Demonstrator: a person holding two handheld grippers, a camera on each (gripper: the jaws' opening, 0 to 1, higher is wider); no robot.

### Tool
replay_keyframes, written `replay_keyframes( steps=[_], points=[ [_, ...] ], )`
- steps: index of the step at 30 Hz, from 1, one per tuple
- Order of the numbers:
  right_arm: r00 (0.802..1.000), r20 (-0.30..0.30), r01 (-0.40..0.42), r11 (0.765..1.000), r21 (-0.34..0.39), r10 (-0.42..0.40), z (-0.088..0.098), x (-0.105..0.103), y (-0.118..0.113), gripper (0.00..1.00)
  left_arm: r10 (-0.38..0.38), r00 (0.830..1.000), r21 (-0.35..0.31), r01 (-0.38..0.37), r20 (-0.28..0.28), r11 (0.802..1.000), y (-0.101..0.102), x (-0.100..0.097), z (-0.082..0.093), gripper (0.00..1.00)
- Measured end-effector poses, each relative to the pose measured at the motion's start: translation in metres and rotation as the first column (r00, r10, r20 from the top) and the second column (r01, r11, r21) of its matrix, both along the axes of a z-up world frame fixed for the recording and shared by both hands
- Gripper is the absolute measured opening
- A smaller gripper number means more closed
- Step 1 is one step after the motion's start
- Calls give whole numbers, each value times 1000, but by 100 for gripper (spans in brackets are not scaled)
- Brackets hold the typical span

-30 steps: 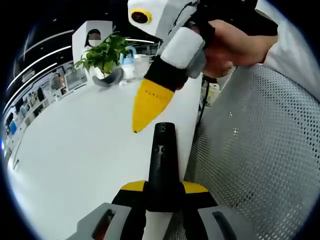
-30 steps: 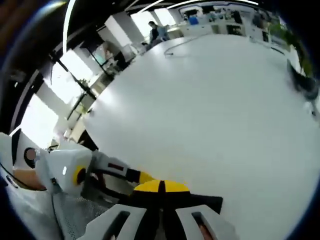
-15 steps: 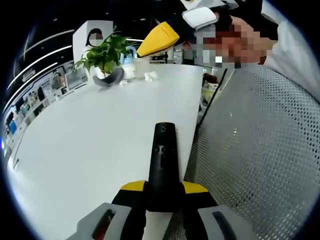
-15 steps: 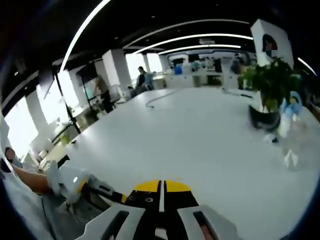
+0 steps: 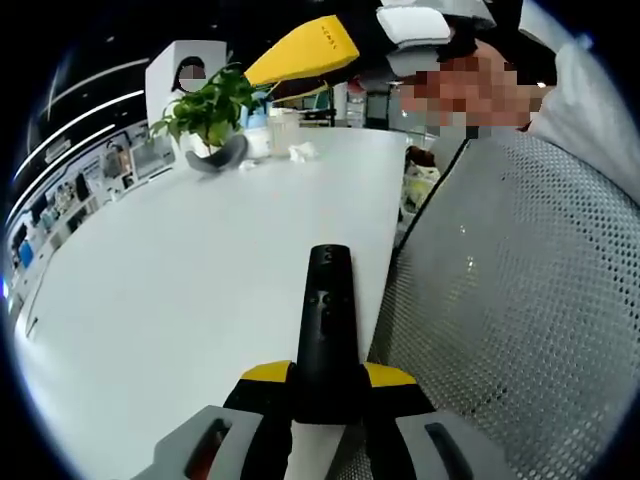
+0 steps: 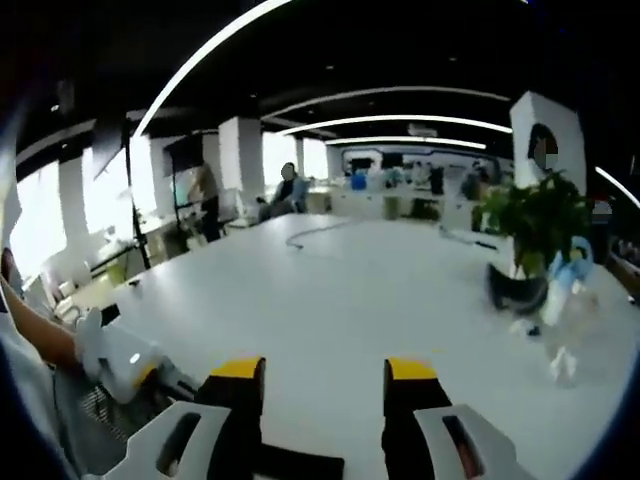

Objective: Press the specified remote control buttons in sequence, fully releasing each button before pressing the next.

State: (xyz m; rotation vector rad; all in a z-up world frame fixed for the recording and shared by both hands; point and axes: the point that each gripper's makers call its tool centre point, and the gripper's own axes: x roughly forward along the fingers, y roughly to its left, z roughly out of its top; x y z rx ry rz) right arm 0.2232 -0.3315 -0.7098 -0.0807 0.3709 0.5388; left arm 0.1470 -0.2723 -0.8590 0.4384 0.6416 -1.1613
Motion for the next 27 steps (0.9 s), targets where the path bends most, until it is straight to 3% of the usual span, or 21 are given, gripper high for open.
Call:
replay_keyframes(
  steps=[6,8,15,27],
  points=[
    [998,48,28,1000,1,-28,5,4,-3,83,-2,1000,21,2,-3,1000,-1,0,0,25],
    [998,47,44,999,-5,-44,4,6,-6,88,-2,1000,26,3,-11,1000,-1,0,0,25],
    [997,43,66,998,9,-67,3,9,-11,92,-19,999,53,20,-28,998,-2,5,-1,24],
    [998,21,61,998,6,-61,-1,9,-10,90,-60,996,97,65,-60,993,4,14,-2,24]
  ],
)
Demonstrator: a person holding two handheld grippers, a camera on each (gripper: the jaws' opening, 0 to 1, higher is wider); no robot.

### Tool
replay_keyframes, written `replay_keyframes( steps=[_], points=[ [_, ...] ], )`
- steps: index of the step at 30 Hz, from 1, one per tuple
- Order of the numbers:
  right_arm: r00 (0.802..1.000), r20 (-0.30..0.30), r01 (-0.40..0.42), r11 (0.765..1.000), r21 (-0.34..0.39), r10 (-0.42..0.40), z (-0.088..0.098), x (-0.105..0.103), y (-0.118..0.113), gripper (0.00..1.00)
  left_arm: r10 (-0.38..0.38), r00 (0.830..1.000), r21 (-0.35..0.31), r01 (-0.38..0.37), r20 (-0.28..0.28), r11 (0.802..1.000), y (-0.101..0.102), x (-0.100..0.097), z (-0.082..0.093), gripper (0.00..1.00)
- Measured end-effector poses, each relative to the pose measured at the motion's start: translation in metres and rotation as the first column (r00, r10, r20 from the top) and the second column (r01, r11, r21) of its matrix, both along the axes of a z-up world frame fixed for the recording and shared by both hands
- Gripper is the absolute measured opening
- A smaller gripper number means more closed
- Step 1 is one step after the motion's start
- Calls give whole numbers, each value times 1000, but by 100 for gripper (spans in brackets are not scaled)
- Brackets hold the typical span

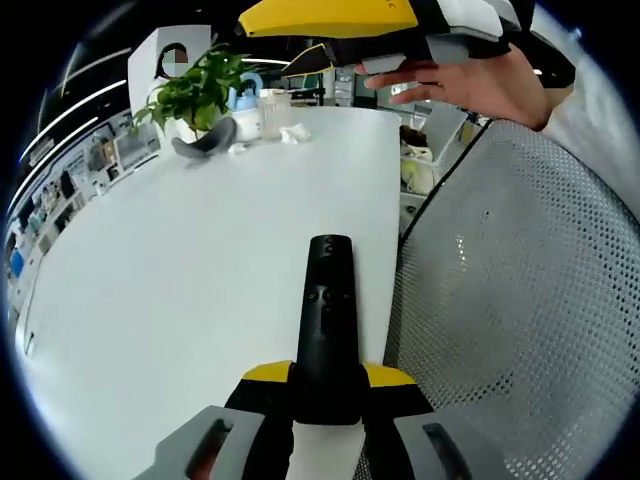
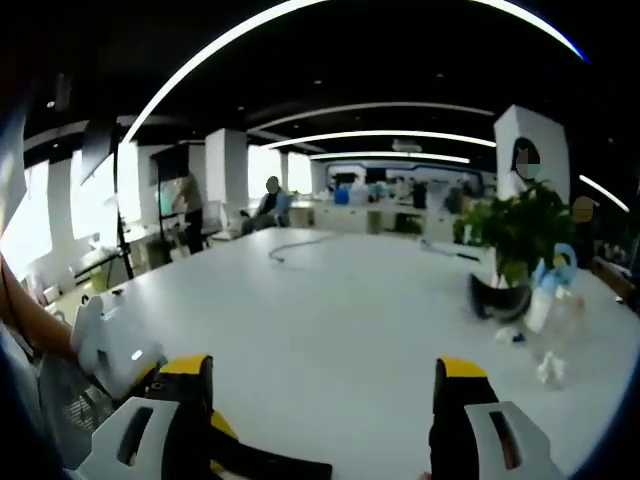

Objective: Press the specified remote control buttons in sequence, fully releasing each button before pressing the next.

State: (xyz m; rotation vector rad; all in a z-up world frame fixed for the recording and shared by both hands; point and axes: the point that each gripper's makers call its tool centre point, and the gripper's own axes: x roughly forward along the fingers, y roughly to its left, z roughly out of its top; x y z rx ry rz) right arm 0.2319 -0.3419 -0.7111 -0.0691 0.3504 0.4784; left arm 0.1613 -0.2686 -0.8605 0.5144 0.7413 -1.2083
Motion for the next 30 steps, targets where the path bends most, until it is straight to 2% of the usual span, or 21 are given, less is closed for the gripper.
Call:
replay_keyframes(
  steps=[13,15,23,26,30],
  points=[
    [1000,-24,-13,1000,-3,13,-5,-1,2,88,-23,1000,57,22,18,998,10,21,1,24],
    [999,-42,-22,1000,-2,22,-8,-2,4,88,-27,999,67,24,33,997,12,28,2,24],
    [999,-35,-15,1000,-4,14,-7,-1,2,87,-18,998,88,12,63,996,19,54,8,24],
    [999,-39,-17,1000,1,17,-7,-2,2,87,-4,999,91,-1,53,996,21,62,9,24],
    [999,-41,-14,1000,2,14,-8,-1,2,86,6,998,96,-13,67,995,23,75,12,24]
  ],
)
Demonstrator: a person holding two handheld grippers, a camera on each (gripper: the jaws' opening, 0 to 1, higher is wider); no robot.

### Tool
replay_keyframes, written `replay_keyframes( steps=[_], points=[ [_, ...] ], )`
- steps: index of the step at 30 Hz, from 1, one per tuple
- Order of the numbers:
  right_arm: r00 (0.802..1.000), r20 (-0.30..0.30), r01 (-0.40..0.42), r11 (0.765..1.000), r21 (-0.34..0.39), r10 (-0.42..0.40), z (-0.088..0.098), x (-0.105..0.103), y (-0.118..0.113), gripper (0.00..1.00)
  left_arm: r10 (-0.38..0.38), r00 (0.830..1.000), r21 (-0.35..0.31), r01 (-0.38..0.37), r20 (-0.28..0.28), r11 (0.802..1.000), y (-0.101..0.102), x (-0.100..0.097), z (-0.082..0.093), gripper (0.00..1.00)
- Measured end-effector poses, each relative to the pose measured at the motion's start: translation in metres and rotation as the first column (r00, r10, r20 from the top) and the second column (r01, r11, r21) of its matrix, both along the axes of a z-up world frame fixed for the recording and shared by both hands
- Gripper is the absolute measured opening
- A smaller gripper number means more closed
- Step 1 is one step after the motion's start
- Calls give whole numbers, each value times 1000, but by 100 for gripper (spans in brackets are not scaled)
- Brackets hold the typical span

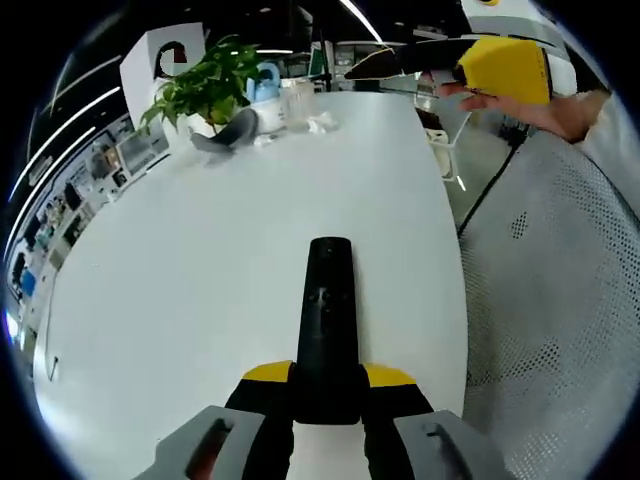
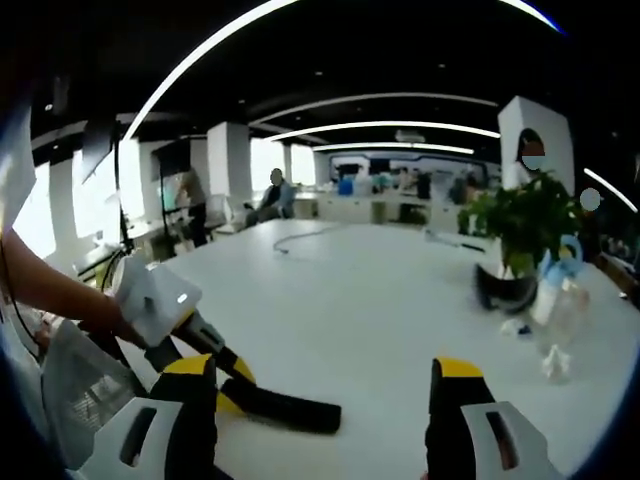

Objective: Press the specified remote control buttons in sequence, fully releasing each button before pressing the next.

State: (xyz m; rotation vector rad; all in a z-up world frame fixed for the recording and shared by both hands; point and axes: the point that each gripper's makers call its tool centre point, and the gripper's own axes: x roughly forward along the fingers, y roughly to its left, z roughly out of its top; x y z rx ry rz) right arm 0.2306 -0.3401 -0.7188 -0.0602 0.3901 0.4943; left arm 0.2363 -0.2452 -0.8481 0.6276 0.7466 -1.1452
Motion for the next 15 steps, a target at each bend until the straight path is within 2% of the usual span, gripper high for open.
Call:
replay_keyframes(
  steps=[10,15],
  points=[
    [1000,-9,-4,1000,-3,4,-2,0,0,85,-2,999,28,1,46,1000,10,31,6,24],
    [1000,-8,1,1000,-1,-1,-2,1,0,85,-4,999,41,2,42,999,14,47,8,24]
  ],
)
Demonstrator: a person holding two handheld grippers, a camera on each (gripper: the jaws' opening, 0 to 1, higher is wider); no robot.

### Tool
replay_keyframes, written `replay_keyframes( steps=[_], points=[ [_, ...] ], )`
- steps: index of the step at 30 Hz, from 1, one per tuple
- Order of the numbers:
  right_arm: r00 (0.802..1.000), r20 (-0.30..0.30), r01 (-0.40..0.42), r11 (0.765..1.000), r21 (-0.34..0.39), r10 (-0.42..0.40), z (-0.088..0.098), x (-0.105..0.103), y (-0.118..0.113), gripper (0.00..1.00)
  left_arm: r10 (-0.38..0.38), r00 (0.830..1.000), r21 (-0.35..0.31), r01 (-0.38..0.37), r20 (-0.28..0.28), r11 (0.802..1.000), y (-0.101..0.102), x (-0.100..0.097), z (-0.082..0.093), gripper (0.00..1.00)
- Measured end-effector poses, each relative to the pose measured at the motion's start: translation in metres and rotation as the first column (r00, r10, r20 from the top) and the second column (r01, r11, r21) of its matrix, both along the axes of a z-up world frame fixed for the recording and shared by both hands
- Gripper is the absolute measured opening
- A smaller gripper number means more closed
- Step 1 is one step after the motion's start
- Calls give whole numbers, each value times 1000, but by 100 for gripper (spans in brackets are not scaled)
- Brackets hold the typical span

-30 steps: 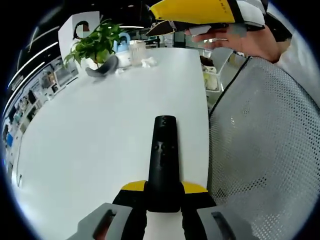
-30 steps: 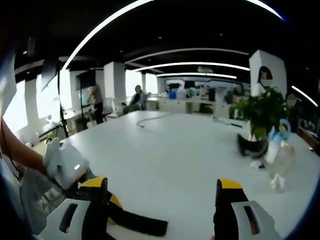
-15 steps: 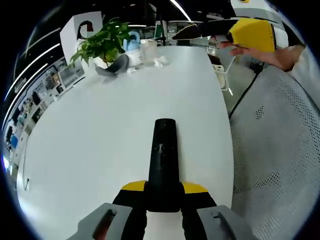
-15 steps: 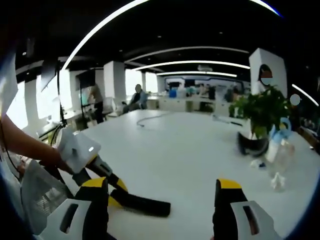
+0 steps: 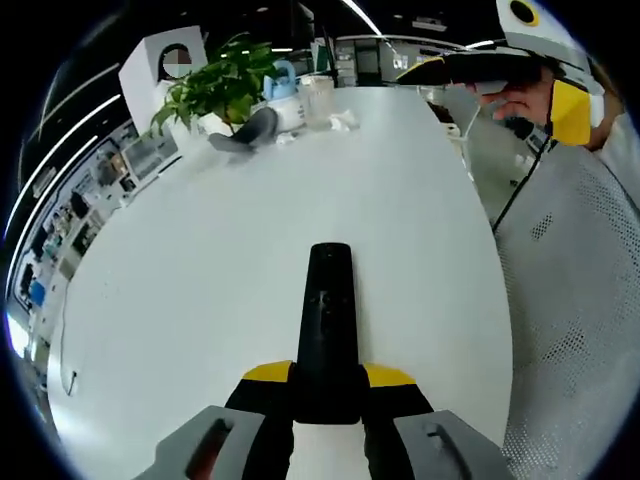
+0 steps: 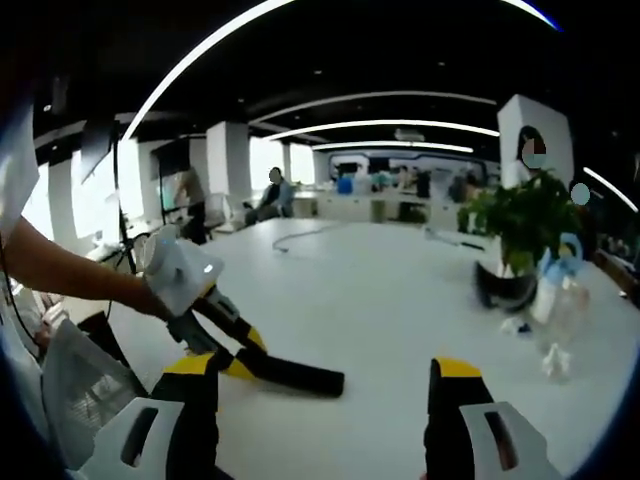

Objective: Press the specified remote control buttons in sequence, fully releasing each button before pressing the next.

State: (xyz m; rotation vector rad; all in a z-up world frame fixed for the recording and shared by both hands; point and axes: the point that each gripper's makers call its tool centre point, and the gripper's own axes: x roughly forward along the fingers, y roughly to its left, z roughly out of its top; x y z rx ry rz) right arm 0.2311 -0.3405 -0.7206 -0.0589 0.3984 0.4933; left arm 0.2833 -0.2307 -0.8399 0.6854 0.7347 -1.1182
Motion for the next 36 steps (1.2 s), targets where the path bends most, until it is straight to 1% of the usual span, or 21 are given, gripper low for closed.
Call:
replay_keyframes(
  steps=[3,9,13,15,19,22,29,33,36],
  points=[
    [1000,-2,-1,1000,-1,1,0,0,0,85,-2,1000,-2,2,7,1000,0,9,3,24],
    [1000,0,3,1000,-4,-3,0,0,0,85,-20,999,19,19,34,1000,2,26,7,24],
    [1000,-5,5,1000,-6,-5,-1,1,-1,85,-16,999,23,16,39,1000,4,35,9,24],
    [1000,-5,9,1000,-5,-9,-1,1,-2,85,-17,999,30,16,52,999,6,41,11,24],
    [1000,-17,10,1000,-5,-10,-4,1,-2,84,-25,998,46,22,64,999,10,53,11,24],
    [1000,-20,12,1000,-6,-12,-4,1,-2,84,-28,998,54,25,58,998,12,60,13,24],
    [999,-36,-2,1000,-20,1,-8,1,1,83,-25,996,71,20,80,997,19,88,14,24],
    [999,-44,-4,1000,-27,3,-11,1,1,83,-39,994,83,30,100,996,20,97,14,24],
    [999,-52,4,1000,-21,-5,-12,1,-1,83,-50,994,89,42,94,995,20,104,11,24]
  ],
)
